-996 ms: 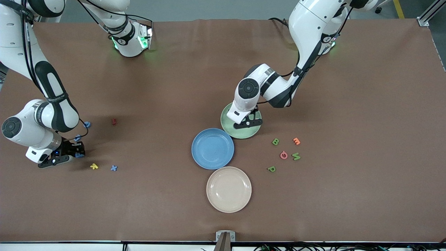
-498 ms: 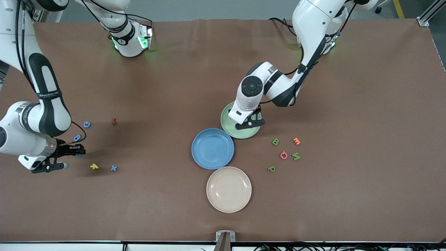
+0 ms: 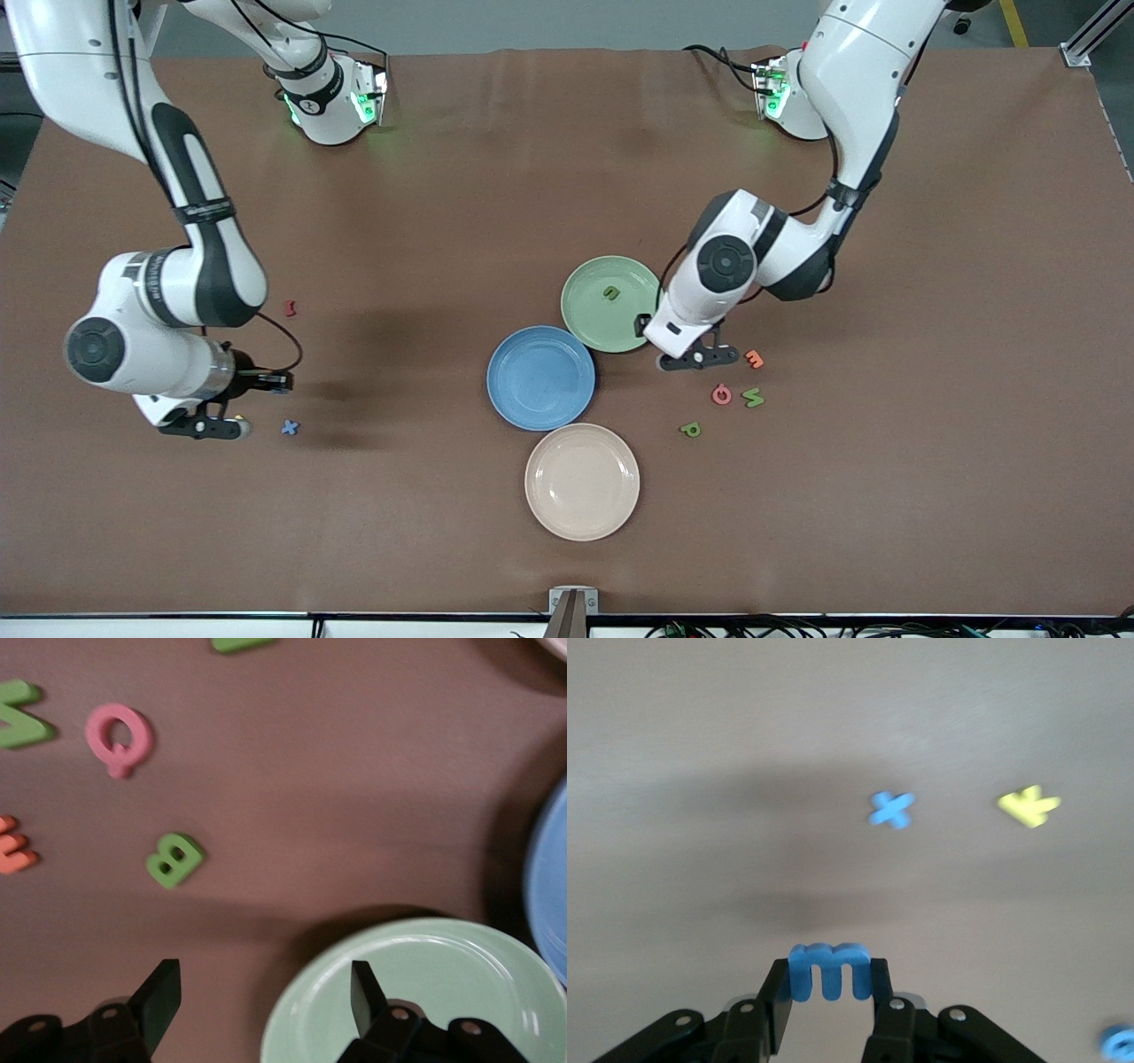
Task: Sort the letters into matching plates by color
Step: 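Grasp the green B with the left gripper while the right gripper carries the m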
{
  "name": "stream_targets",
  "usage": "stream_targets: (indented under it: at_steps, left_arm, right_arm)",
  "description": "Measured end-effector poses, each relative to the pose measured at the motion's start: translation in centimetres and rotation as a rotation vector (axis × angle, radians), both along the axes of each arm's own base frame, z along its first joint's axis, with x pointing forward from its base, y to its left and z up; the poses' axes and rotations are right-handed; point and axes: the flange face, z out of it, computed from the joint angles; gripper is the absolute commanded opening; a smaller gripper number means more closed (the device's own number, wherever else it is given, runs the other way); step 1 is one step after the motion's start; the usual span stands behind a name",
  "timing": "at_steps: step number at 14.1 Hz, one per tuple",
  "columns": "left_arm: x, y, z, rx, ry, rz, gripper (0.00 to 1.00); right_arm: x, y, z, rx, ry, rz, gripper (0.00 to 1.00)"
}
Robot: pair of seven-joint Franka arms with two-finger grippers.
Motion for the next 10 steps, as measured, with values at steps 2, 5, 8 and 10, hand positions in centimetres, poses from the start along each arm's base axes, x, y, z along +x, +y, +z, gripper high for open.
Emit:
stream_targets:
  at_steps: [2, 5, 8, 10]
  left_arm:
    - [1.1, 1.6, -0.5, 0.006, -0.002, 0.001, 0.85]
    - [2.1, 2.6, -2.2, 0.045, -0.014, -0.028, 0.84]
    - [2.3, 2.6, -4.3, 0.048, -0.015, -0.036, 0.83]
    - [2.5, 3.0, -5.3, 0.056, -0.022, -0.042, 0.81]
  right_arm:
    - [-0.3, 3.8, 0.6, -0.009, -0.006, -0.051, 0.00]
    - [-0.6, 7.8, 1.3, -0.019, -0.016, -0.112, 0.00]
    - [-1.0, 10.1, 1.4, -0.025, -0.019, -0.149, 0.00]
    - [-1.2, 11.7, 1.9, -0.027, -0.026, -0.179, 0.00]
